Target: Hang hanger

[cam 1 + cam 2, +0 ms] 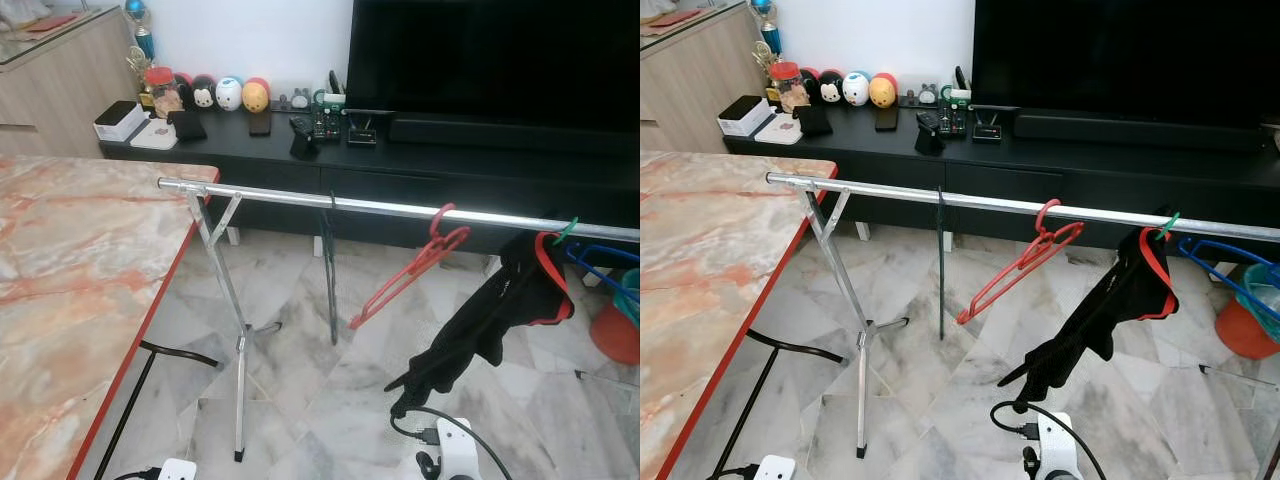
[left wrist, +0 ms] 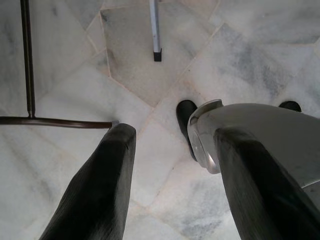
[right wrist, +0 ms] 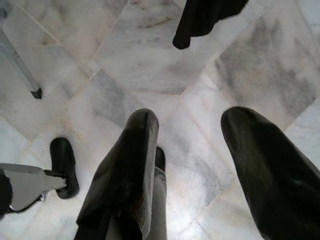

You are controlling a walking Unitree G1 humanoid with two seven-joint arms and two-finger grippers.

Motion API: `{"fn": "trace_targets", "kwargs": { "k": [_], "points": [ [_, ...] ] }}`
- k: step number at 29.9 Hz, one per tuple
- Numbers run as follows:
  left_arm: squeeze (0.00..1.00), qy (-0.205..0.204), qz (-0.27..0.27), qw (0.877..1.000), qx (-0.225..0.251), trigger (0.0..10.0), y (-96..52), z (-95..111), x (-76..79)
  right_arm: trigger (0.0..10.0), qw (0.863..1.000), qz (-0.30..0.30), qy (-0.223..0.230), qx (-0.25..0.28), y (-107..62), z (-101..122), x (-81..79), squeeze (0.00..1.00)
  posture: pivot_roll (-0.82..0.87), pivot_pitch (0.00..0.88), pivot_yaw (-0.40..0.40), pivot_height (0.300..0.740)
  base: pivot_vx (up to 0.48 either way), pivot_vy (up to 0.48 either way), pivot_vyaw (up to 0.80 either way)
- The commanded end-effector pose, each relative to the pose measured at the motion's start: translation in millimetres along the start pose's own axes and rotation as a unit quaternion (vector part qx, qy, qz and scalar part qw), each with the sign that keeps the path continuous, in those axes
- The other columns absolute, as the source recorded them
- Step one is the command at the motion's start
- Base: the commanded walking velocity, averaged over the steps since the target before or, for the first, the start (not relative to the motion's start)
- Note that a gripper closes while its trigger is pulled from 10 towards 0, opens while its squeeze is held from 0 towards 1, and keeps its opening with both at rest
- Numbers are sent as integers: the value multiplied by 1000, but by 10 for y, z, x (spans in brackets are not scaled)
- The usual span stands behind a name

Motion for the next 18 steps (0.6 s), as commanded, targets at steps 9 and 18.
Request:
{"fn": "trace_targets", "kwargs": {
  "k": [9, 18],
  "points": [
    [0, 6, -4, 1000, -11, 10000, 0, -28, 19, 10000, 1000, 5, -5, -3, 14, 38, -70, 0, -5, 0, -12, 740, 0, 0, 0],
    [0, 8, -4, 1000, -25, 10000, -7, -81, 37, 10000, 1000, -4, -1, -10, -8, -59, -5, 0, -8, 0, -6, 740, -55, 0, 0]
  ]
}}
Point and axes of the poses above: a point about 5 cm out from each wrist's last joint towards the gripper, its own y axis pointing out of the wrist towards the gripper, its own z axis along the axis of the wrist's last joint, x = y × z, the point moved 2 cm from there along y, pointing out of the wrist towards the gripper, and after that the axes turned 7 degrees about y, right-handed, at the moved point
